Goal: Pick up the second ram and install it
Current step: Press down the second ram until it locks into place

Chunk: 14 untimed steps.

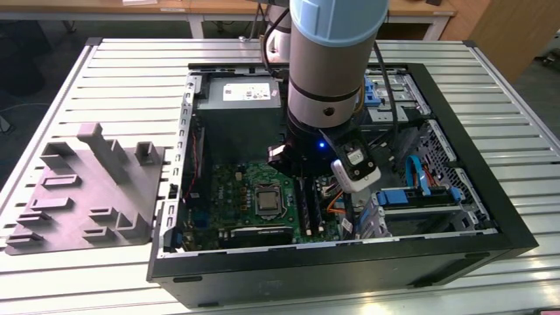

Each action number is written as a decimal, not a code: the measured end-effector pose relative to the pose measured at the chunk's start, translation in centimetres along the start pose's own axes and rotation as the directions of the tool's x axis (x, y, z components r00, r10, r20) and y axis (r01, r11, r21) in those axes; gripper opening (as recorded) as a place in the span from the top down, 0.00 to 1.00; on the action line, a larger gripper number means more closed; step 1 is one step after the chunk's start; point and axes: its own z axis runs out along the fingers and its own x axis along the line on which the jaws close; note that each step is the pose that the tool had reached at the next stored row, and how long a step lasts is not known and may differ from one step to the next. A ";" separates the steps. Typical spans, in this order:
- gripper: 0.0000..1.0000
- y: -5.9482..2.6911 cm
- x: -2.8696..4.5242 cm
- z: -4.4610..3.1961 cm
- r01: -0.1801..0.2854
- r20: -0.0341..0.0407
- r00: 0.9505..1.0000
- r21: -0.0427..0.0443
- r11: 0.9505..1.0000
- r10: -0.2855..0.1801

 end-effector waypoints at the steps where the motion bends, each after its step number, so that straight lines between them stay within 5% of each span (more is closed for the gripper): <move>1: 0.90 0.00 0.00 0.00 0.000 0.000 1.000 0.000 1.000 0.000; 7: 0.90 0.20 0.00 0.01 0.000 0.000 1.000 0.000 1.000 0.000; 14: 0.90 1.54 0.07 0.09 0.000 0.000 1.000 0.000 1.000 0.000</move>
